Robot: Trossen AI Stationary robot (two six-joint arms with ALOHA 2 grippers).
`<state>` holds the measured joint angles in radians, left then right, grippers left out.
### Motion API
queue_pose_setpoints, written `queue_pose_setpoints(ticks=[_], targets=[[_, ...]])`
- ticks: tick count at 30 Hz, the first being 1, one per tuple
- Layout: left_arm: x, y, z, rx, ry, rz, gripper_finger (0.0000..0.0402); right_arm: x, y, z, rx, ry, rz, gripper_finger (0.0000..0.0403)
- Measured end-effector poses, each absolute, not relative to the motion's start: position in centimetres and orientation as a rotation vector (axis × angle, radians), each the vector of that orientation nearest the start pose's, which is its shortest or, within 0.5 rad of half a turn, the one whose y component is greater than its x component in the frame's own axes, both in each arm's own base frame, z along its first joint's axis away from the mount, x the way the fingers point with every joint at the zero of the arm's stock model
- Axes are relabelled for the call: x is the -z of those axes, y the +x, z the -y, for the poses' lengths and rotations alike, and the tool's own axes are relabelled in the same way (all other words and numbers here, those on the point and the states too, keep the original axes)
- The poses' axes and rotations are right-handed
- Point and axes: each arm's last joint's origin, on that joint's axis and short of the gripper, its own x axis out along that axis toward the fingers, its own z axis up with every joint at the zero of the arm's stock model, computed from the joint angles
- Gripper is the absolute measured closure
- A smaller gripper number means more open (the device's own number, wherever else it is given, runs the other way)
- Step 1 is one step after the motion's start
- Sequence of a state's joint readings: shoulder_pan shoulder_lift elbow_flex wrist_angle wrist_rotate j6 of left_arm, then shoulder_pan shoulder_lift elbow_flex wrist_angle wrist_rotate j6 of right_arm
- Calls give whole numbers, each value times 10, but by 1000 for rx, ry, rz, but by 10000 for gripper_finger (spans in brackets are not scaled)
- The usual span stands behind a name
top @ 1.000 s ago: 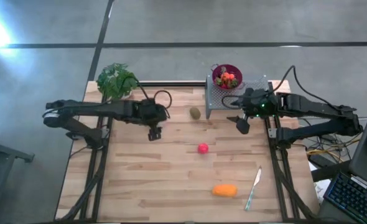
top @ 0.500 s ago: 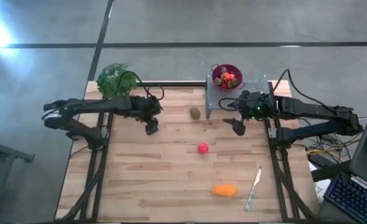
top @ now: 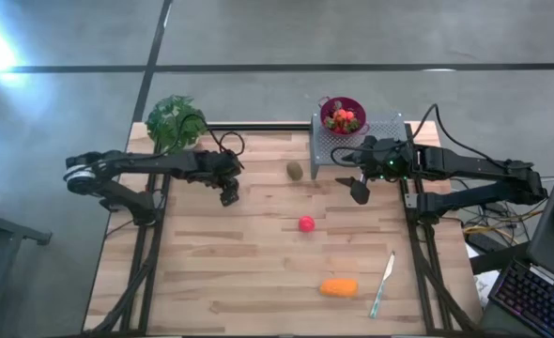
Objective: Pick & Place Fruit
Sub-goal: Put the plum into the violet strainer bowl on the shelf
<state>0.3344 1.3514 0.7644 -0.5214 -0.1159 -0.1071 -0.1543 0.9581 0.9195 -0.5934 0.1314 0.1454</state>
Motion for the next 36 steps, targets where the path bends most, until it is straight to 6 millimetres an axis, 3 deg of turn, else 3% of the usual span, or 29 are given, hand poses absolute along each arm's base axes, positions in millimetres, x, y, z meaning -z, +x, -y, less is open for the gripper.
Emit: queue_pose_setpoints(ticks=[14, 36], targets=[[-158, 220, -81, -487, -208, -1003, 103, -313, 190, 33, 322, 148, -610, 46], [-154, 220, -80, -442, -215, -952, 125, -314, 191, 32, 310, 133, -608, 93]])
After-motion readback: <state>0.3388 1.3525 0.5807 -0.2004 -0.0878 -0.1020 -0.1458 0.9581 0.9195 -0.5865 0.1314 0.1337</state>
